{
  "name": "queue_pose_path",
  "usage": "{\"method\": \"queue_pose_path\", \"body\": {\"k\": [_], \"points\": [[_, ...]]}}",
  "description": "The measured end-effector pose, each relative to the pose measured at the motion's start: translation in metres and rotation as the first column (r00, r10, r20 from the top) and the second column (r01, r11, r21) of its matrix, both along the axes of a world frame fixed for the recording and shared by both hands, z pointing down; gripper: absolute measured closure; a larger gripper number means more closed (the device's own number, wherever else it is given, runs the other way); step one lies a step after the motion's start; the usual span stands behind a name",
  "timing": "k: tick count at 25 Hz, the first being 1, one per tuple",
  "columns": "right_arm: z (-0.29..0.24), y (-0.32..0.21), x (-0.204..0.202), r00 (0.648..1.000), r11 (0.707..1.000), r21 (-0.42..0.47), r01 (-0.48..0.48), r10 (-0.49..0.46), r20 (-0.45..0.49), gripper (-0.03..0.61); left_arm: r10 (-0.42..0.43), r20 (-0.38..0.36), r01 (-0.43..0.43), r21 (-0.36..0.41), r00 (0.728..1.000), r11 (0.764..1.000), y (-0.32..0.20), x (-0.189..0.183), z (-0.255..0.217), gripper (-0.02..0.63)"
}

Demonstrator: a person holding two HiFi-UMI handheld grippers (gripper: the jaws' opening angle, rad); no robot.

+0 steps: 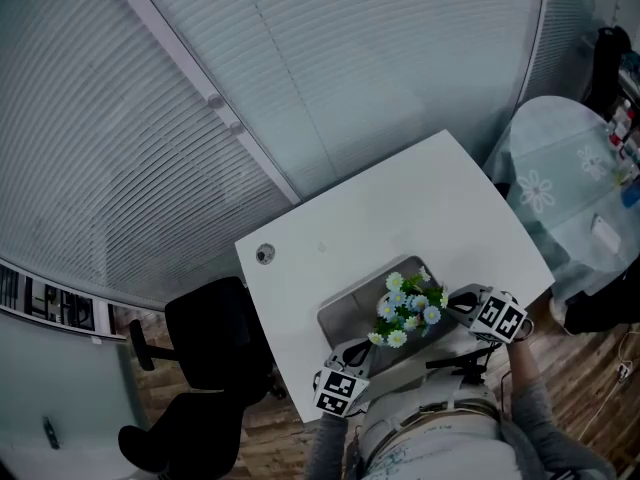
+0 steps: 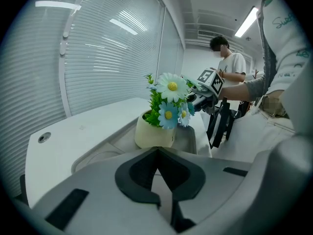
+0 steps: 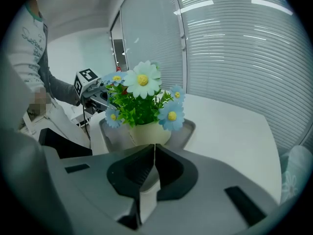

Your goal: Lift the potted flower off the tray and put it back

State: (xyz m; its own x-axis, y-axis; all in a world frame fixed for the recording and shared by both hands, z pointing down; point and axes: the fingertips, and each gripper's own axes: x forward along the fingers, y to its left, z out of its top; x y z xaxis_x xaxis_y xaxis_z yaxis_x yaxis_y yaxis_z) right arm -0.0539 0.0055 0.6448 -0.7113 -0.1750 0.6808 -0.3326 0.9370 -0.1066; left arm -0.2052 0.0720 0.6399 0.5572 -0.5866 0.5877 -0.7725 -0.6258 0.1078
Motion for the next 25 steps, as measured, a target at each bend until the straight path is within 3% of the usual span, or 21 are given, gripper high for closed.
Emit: {"method": "queue_pose_path", "body": {"k": [6,10,25], "points": [[-0.004,0.01,0.001,1.0,1.0,-0.004,-0.024,0.024,0.02,0.555,-0.036,0.007,0.036,-0.02,0.999,0.999,0.009,0.0,0.006,0.603],[-0.006,0.013,0.004,0.999,1.0,0.003,-0.019,0.019,0.028,0.555,-0.055,0.013,0.055,0.011,0.998,0.998,0.015,0.003,0.002,0.604],[-0.044,0.048,0.011,0.983,0.986,0.056,0.158,-0.163,0.085,0.557,-0.264,0.006,0.264,0.026,0.964,0.964,0.047,0.034,-0.018,0.604]]}}
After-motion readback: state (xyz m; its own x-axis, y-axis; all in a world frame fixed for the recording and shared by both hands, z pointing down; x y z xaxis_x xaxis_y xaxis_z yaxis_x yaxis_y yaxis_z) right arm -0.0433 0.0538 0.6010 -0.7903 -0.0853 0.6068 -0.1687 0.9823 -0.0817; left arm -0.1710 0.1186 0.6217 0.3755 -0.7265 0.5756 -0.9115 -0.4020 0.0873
